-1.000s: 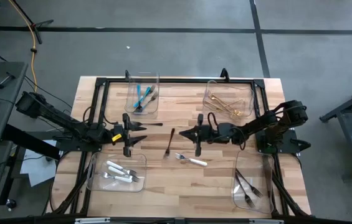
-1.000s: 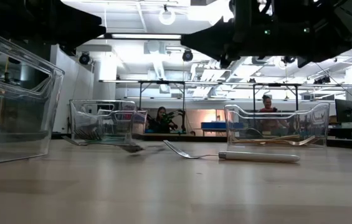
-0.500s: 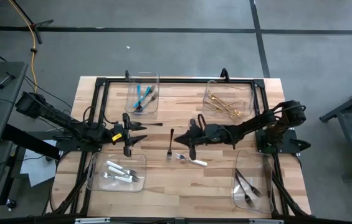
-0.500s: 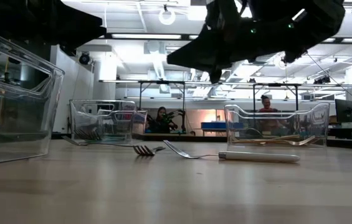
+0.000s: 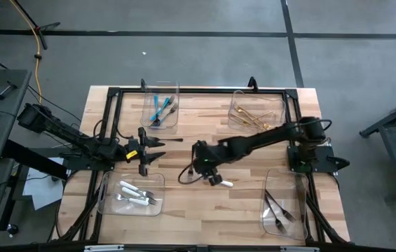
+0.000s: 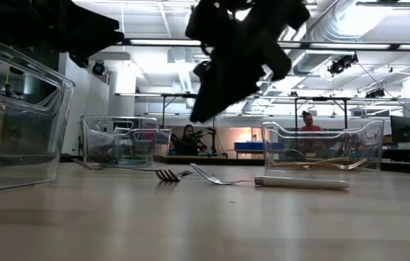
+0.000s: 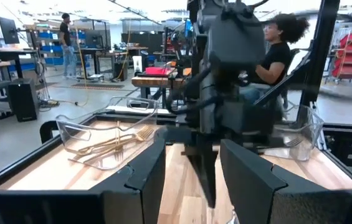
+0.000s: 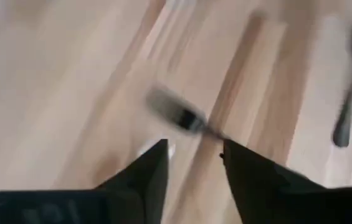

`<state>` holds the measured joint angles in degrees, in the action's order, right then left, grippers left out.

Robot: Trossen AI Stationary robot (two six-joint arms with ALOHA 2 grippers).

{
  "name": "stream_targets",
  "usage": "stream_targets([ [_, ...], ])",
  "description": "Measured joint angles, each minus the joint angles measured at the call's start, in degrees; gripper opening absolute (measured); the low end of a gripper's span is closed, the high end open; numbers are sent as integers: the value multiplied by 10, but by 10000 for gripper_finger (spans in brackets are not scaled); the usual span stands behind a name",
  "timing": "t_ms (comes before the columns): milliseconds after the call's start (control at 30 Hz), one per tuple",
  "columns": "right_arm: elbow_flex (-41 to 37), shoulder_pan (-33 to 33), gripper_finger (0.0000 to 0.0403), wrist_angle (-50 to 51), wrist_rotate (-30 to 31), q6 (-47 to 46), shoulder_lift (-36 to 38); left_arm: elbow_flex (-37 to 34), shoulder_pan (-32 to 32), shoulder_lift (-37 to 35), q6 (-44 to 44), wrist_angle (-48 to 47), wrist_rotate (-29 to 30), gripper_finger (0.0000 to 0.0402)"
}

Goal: Sort silverware by color (type)
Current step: Put the black fork into the bottom right transparent bin

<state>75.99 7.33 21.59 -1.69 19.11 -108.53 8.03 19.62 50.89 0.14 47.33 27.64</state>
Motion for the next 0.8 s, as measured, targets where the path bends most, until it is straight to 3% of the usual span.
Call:
stream_targets([
  [133, 100, -3, 174, 115, 40, 115, -59, 0, 0, 0, 0, -7, 0, 146],
  [467, 330, -3, 177, 304, 113, 330, -223, 0, 0, 0, 0, -12, 0, 146],
  [633, 388, -3, 177, 362, 129, 374, -282, 0, 0, 0, -1, -13, 0, 146],
  [800, 394, -3, 177, 359, 132, 400, -299, 0, 0, 0, -5, -12, 0, 146],
])
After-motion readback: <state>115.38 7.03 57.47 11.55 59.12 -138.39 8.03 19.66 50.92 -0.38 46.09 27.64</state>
